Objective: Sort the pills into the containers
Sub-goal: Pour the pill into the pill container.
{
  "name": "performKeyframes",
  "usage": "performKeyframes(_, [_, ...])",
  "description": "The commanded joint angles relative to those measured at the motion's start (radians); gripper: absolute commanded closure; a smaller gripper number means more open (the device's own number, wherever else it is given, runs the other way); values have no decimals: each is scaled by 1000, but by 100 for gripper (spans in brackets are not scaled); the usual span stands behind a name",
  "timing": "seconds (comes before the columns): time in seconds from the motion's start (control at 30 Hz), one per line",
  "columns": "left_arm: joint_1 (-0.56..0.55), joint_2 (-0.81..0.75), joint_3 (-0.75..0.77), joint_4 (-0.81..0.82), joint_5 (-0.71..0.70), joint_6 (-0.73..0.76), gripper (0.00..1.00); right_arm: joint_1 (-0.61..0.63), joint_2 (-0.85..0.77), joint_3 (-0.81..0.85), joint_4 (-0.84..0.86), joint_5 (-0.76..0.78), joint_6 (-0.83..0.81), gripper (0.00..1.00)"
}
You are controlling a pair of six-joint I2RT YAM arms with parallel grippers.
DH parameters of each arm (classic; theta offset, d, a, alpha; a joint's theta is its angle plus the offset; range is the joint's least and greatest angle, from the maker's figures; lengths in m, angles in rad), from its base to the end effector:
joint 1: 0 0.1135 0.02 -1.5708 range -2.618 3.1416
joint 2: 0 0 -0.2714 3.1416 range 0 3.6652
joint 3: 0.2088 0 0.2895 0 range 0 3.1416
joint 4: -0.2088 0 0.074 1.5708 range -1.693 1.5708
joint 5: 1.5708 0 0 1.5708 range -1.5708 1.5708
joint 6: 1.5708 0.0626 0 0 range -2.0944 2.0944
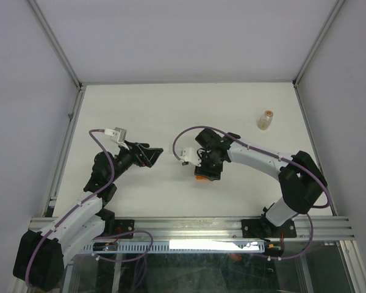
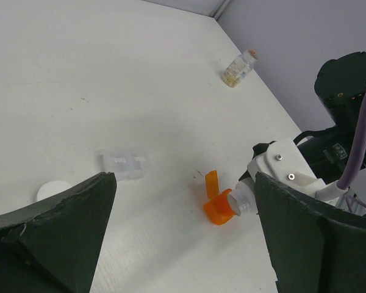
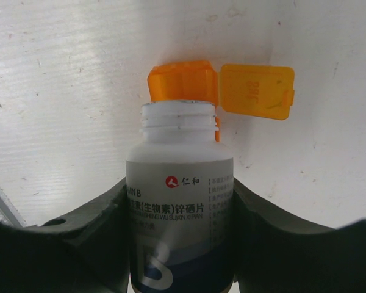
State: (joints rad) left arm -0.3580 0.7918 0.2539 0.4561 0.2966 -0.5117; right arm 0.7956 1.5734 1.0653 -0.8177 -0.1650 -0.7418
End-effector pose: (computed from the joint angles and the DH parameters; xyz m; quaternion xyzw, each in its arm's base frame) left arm 0.2153 -0.1001 0.2021 0.0440 0.7329 -0.3809 0.5620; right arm 0.2238 0.2431 0.1678 -0.6949 0.7040 0.0850 0.1195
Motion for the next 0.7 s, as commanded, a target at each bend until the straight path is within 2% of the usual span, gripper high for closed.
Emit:
performKeyframes(0.0, [7,-6,30,52,17,20,1,-6,0,59,-43,-31,14,100])
performKeyframes(0.03, [8,-9,28,51,14,19,1,2,-10,56,-38,-49,19,100])
performKeyframes(0.1, [8,-11,25,57,12,17,1,-5,-45,-15,68,41,-3,100])
performKeyframes(0.17, [7,-8,29,52,15,19,1,-14,3,63,-50,-32,17,100])
performKeyframes(0.2, [7,-9,29,50,14,19,1,-1,-8,70,-56,-57,24,100])
performKeyframes(0.27, [7,-7,27,57,13,16,1,3,-48,-18,60,36,1,100])
performKeyframes(0.37, [7,-4,31,51,16,19,1,-4,-1,62,-65,-54,27,100])
performKeyframes(0.43, [7,-7,26,59,12,16,1,1,-42,-13,52,31,5,100])
performKeyframes(0.47, [7,-3,28,57,15,16,1,-11,-26,-11,43,40,3,100])
performKeyframes(0.53, [6,-6,29,49,15,20,1,-4,3,66,-66,-50,29,100])
performKeyframes(0.6, [7,-8,25,58,12,16,1,2,-44,-13,56,32,13,100])
performKeyframes(0.63, [7,-5,27,57,14,16,1,-7,-30,5,22,50,11,100])
performKeyframes(0.67, [7,-3,30,54,15,19,1,-7,-1,55,-48,4,27,100])
